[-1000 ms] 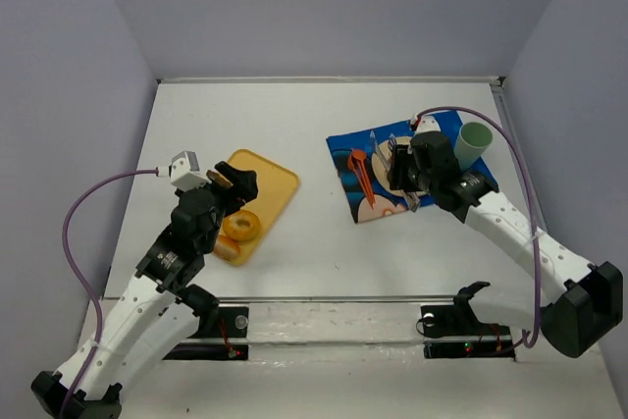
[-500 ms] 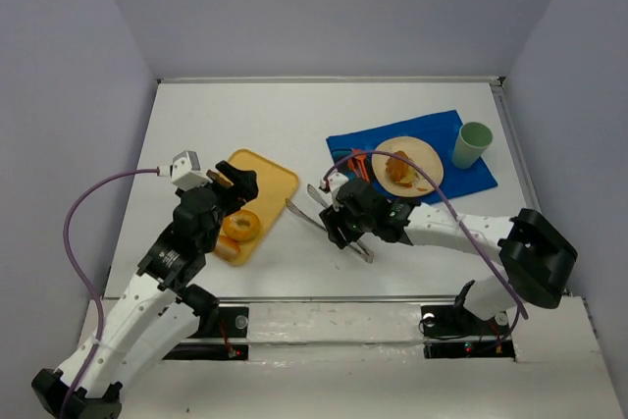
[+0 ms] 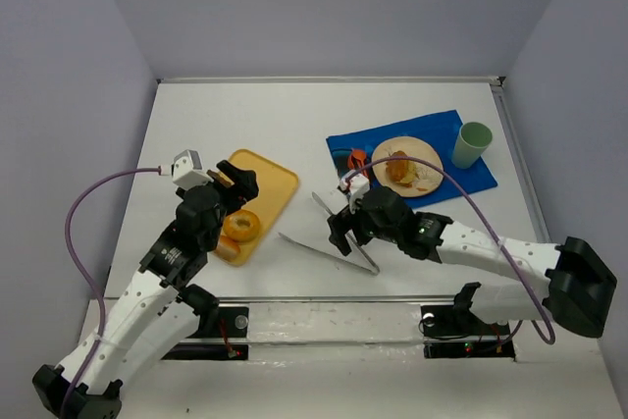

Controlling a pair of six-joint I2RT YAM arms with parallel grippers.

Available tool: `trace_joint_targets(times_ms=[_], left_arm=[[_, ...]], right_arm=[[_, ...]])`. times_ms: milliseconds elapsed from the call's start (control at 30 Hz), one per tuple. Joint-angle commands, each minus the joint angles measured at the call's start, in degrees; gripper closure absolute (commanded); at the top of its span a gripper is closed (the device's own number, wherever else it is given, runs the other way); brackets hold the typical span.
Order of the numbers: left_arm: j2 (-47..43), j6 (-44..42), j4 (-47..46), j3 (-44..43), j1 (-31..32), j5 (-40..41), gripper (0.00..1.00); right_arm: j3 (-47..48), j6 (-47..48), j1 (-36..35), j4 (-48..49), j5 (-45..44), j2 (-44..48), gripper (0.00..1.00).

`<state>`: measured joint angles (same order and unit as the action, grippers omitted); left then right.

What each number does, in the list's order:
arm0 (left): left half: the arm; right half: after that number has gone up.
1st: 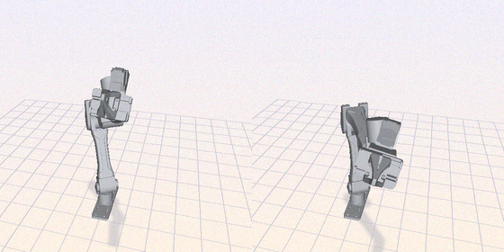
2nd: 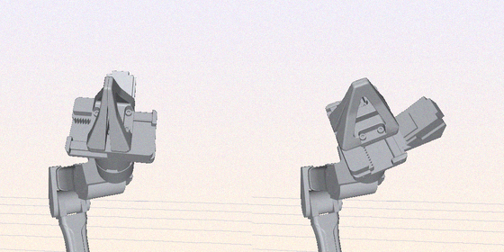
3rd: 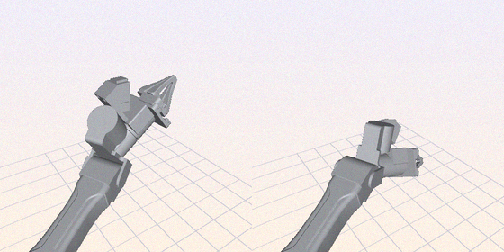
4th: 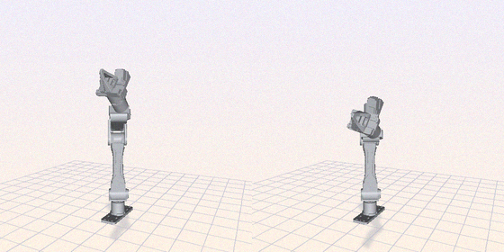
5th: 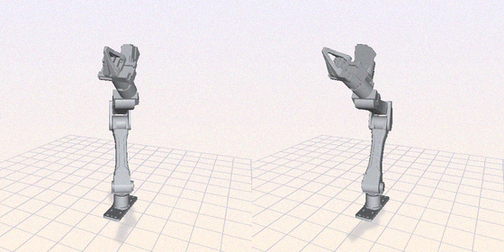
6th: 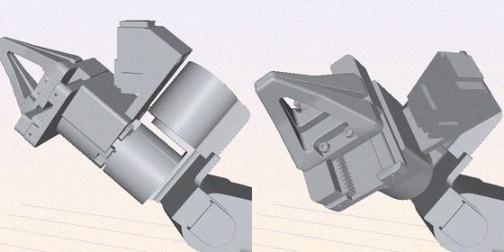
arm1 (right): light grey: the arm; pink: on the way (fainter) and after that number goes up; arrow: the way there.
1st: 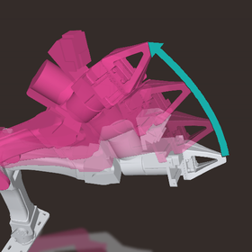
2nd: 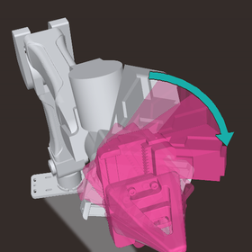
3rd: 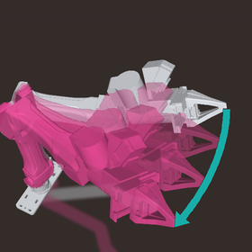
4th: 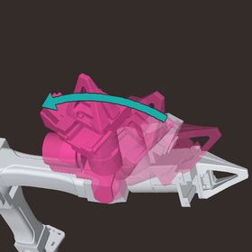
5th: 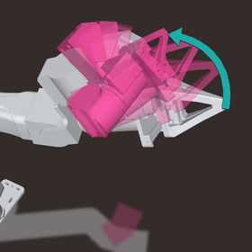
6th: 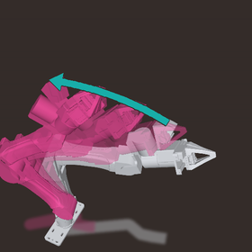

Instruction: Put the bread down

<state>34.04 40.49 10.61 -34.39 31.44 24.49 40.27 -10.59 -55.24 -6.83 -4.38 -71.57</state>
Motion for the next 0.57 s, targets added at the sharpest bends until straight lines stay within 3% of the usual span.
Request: trace_joint_targets(times_ms=[0,200,533], left_arm=[[0.32,0.12,-0.59,-0.85,0.29,1.79,0.01],[0.06,0.38,-0.06,-1.12,0.29,2.14,0.01],[0.15,0.56,0.55,-1.56,0.29,2.67,0.01]], right_arm=[[-0.11,-1.97,-0.57,3.85,-5.78,6.52,0.00],[2.26,-7.77,-0.57,-0.55,-20.45,13.20,0.00],[4.03,-9.80,-0.57,-0.82,-27.94,14.53,0.00]])
